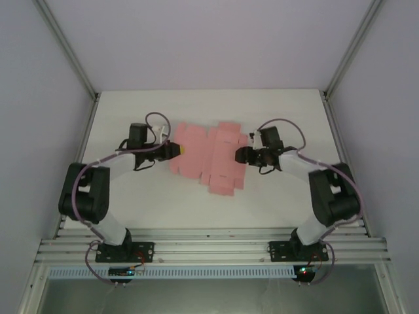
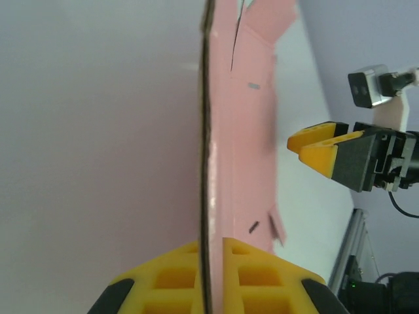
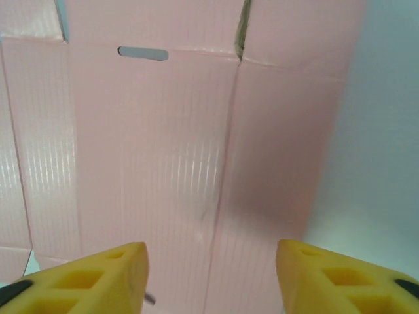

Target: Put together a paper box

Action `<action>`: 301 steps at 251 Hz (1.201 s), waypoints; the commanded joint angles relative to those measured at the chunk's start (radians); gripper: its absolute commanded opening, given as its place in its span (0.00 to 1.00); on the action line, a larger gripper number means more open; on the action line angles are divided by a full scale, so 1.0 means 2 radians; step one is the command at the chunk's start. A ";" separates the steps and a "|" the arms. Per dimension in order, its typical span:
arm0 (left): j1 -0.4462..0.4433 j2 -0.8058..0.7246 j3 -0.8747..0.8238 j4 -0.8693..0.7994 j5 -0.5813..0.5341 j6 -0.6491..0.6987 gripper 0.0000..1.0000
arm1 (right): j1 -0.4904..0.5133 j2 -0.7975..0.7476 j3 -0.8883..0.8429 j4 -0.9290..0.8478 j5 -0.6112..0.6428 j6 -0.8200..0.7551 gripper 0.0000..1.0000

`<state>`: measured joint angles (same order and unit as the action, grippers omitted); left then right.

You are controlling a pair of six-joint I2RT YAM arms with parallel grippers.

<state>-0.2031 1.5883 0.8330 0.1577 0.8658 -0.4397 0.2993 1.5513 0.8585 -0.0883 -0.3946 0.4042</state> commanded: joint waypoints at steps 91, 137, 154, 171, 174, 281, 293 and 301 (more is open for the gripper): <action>-0.005 -0.203 -0.019 0.179 0.128 -0.102 0.00 | -0.152 -0.239 -0.083 0.063 -0.267 -0.014 0.99; -0.020 -0.231 -0.010 0.159 0.118 -0.099 0.00 | -0.153 -0.236 -0.111 0.211 -0.352 0.055 0.91; -0.024 -0.236 -0.010 0.159 0.115 -0.100 0.00 | -0.148 -0.232 -0.112 0.234 -0.356 0.075 0.75; -0.024 -0.240 -0.010 0.159 0.112 -0.100 0.00 | -0.147 -0.233 -0.112 0.230 -0.359 0.078 0.65; -0.024 -0.242 -0.010 0.158 0.110 -0.101 0.00 | -0.147 -0.233 -0.112 0.231 -0.360 0.079 0.63; -0.024 -0.249 -0.022 0.121 0.051 -0.083 0.03 | -0.143 -0.264 -0.124 0.238 -0.357 0.062 0.00; -0.024 -0.250 -0.020 0.084 0.025 -0.066 0.41 | -0.141 -0.264 -0.121 0.224 -0.347 0.048 0.00; -0.024 -0.253 -0.016 0.047 -0.003 -0.050 0.68 | -0.138 -0.264 -0.118 0.201 -0.333 0.035 0.00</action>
<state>-0.2493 1.1103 0.7860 0.3931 0.9878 -0.6182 0.0059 1.0401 0.6186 0.3695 -1.0962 0.5388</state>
